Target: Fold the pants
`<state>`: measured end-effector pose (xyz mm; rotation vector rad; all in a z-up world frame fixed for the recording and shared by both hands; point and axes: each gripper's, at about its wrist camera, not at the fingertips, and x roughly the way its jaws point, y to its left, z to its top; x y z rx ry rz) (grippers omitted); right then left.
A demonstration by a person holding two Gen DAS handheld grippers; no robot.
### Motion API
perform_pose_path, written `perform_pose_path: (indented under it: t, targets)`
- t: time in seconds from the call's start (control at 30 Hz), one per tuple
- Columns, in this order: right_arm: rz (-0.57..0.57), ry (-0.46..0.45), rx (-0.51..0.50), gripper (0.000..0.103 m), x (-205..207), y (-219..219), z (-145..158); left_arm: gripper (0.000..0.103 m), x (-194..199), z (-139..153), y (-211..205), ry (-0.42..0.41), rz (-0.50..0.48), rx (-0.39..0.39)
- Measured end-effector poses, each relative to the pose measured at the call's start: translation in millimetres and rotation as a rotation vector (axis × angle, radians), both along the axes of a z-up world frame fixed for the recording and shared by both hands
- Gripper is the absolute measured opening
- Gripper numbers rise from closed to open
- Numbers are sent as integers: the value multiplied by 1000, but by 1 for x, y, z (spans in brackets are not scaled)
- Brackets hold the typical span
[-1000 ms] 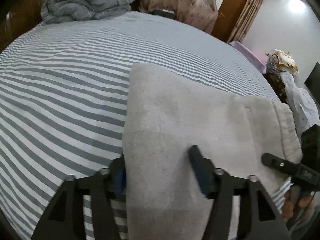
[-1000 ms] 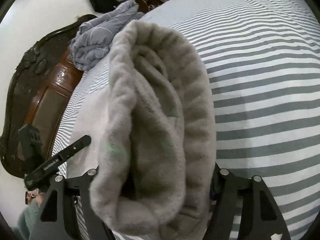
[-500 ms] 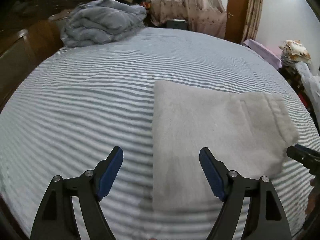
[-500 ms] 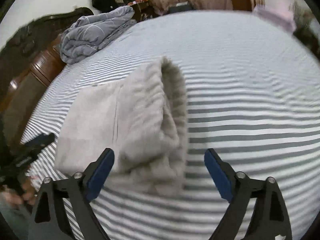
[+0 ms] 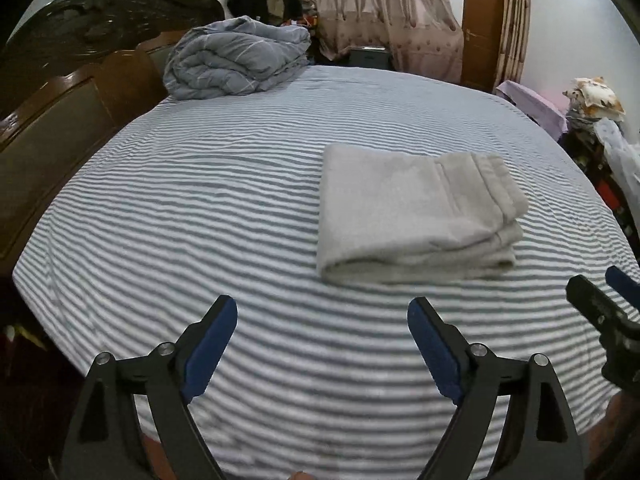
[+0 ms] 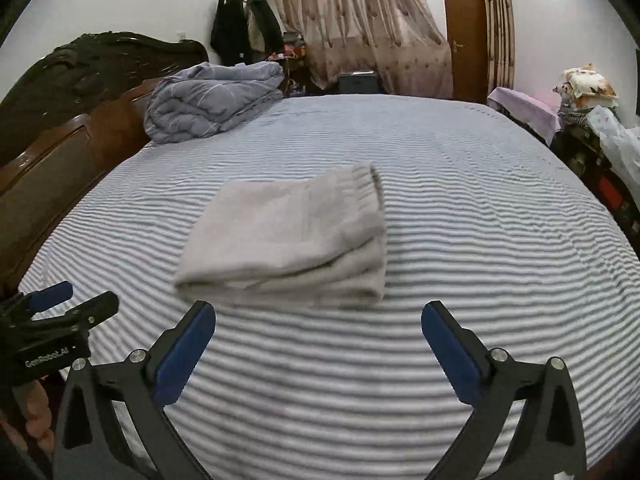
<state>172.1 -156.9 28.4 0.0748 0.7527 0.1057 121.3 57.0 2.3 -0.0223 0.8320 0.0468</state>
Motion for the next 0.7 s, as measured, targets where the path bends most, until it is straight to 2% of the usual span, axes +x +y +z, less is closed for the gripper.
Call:
perform_pose_path:
  t: [0.17, 0.4, 0.53, 0.7]
  targets:
    - [-16, -8, 14, 102, -21, 8, 5, 88, -29, 4, -2, -7, -3, 17]
    - [-24, 1, -43, 102, -46, 19, 6, 88, -53, 1, -3, -25, 5, 49]
    - [-30, 12, -47, 102, -55, 19, 3, 88, -60, -6, -4, -2, 17, 18]
    - [-32, 33, -73, 102, -64, 20, -6, 87, -66, -12, -10, 2, 5, 16]
